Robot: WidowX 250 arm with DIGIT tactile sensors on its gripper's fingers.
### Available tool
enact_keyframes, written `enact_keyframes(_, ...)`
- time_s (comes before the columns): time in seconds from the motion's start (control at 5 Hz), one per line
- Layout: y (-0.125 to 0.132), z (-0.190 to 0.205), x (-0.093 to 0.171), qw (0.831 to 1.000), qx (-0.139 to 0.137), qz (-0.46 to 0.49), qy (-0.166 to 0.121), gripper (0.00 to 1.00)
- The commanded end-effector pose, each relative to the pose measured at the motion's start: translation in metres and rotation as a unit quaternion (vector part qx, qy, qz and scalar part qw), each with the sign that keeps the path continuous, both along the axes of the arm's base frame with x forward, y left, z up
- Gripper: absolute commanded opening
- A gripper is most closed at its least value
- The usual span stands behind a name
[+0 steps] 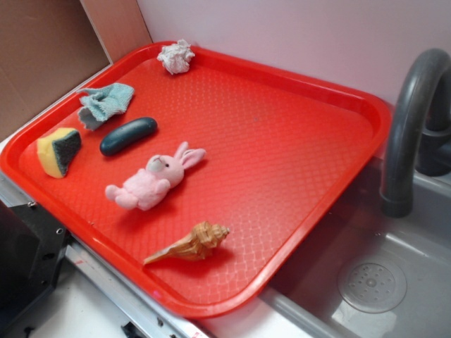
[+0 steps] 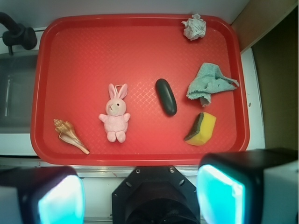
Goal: Grab the green sponge.
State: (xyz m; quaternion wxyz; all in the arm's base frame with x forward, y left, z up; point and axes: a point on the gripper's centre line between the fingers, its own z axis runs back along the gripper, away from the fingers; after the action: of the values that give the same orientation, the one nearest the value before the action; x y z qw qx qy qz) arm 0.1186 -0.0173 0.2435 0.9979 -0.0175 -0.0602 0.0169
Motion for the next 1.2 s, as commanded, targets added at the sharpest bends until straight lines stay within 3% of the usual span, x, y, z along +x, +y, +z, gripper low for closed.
enact_keyframes(0.0,0.000,0.000,0.000,1.000,0.000,0.000,0.000,1.00)
enact_keyframes(0.4,0.027,-0.032,0.002,0.991,0.013,0.121,-0.046,1.00)
enact_keyframes(0.8,0.059,-0.068,-0.004,0.984,0.044,0.167,-0.050,1.00)
enact_keyframes(1.0,0.074,-0.093,-0.007,0.985,0.015,0.171,-0.038,1.00)
